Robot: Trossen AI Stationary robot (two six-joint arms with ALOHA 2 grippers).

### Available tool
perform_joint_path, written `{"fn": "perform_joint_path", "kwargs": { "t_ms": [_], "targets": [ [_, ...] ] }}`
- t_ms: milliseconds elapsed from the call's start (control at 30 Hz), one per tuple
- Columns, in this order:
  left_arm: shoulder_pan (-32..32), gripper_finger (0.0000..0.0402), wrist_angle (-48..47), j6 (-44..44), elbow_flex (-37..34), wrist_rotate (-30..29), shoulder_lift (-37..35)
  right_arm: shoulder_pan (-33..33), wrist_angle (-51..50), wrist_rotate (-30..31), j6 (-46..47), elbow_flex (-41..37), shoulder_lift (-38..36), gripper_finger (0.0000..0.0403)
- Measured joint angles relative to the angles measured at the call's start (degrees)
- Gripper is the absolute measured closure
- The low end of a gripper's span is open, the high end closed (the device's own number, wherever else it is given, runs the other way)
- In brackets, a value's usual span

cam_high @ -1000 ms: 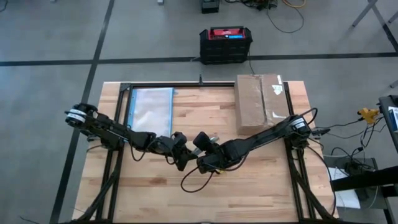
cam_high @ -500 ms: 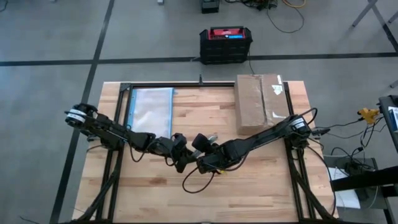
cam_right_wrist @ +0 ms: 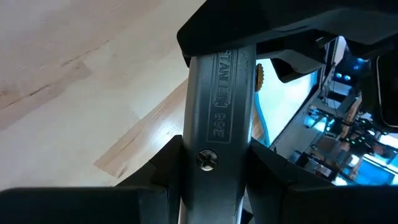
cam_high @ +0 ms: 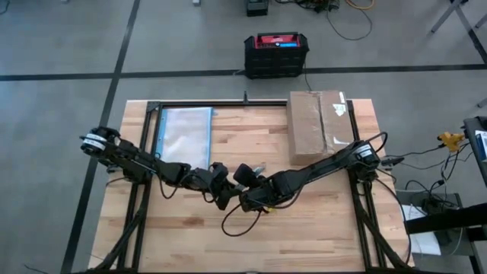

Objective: Unpack boxes
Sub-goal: Open the cardboard box using the gray cutter

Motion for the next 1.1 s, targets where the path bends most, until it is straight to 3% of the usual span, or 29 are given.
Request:
{"fn": "perform_joint_path", "kwargs": {
  "t_ms": [133, 333, 500, 700, 900, 1100],
  "targets": [
    [-0.26, 0.0362, 0.11, 0.04, 0.00, 0.13, 0.00, 0.02, 0.03, -0.16, 0.22, 0.00, 0.00, 0.0287],
    [-0.84, 0.0362, 0.56, 0.63, 0.00, -0.13, -0.34, 0.19, 0.52, 1.19, 3.97, 0.00, -0.19, 0.0163],
    [-1.89, 0.0362, -0.77, 1.32, 0.00, -1.34, -1.72, 1.44, 0.21, 1.61, 7.10, 0.00, -2.36, 0.0115],
    [-3.62, 0.0362, -8.56, 2.34, 0.00, -7.04, -6.60, 3.20, -1.69, 1.58, 10.79, 0.00, -7.50, 0.0115],
    [-7.80, 0.0362, -16.02, 4.79, 0.00, -14.90, -14.41, 4.81, -9.52, 0.36, 25.82, 0.00, -15.23, 0.0137],
    [-12.88, 0.0362, -11.28, 22.01, 0.00, -20.99, -20.40, 3.63, -4.95, -14.90, 43.25, -6.86, -24.24, 0.0160]
  ]
}}
